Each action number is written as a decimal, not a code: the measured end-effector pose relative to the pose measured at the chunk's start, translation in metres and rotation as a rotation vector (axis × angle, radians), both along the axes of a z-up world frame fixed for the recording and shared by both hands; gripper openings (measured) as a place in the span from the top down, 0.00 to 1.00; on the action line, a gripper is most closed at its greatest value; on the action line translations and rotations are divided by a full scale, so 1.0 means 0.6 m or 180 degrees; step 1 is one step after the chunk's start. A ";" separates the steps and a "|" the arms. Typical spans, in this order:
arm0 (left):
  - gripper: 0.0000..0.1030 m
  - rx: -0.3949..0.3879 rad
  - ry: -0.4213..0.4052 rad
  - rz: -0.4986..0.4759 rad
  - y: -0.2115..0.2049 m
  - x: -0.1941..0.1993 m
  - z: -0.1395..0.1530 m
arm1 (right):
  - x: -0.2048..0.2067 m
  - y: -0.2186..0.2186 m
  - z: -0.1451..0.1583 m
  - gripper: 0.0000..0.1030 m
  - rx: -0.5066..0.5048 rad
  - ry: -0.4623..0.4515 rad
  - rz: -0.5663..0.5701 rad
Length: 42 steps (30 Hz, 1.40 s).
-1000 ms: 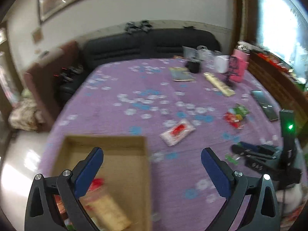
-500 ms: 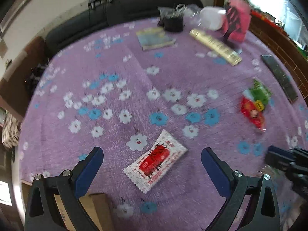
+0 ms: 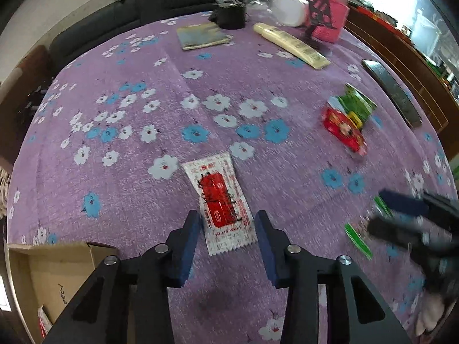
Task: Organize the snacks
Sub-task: 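Grasp a clear green candy packet with the right gripper while the left grasps a white sausage packet, then carry both packets over the box and open both grippers to drop them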
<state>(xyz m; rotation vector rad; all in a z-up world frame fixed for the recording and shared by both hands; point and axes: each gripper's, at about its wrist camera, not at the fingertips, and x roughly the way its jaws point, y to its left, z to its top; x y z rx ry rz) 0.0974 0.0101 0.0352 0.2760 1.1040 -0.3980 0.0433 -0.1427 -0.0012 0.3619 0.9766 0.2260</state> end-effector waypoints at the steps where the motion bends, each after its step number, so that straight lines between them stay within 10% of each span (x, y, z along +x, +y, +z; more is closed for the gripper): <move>1: 0.43 0.0024 -0.0046 0.0048 0.000 0.003 0.000 | -0.001 0.009 -0.001 0.46 -0.0083 -0.0006 0.0031; 4: 0.20 0.0120 -0.0191 0.0073 -0.010 0.013 -0.007 | -0.005 0.033 -0.004 0.41 -0.0336 -0.0071 0.0091; 7: 0.19 0.0095 -0.0322 0.0096 -0.015 0.016 -0.010 | -0.008 0.050 -0.007 0.41 -0.0576 -0.0150 0.0122; 8: 0.22 0.0040 -0.0316 0.0101 -0.014 0.016 -0.011 | -0.008 0.056 -0.008 0.50 -0.0693 -0.0157 0.0133; 10: 0.64 -0.0136 -0.0233 0.0073 -0.010 0.014 -0.007 | -0.011 0.060 -0.008 0.71 -0.0927 -0.0165 0.0084; 24: 0.70 -0.0756 -0.0454 0.0269 0.068 -0.100 0.088 | -0.009 -0.024 0.008 0.78 0.0448 -0.0220 -0.0114; 42: 0.69 -0.0940 -0.0655 0.1532 0.407 -0.329 0.105 | -0.049 0.108 0.072 0.78 0.0575 -0.0469 0.0451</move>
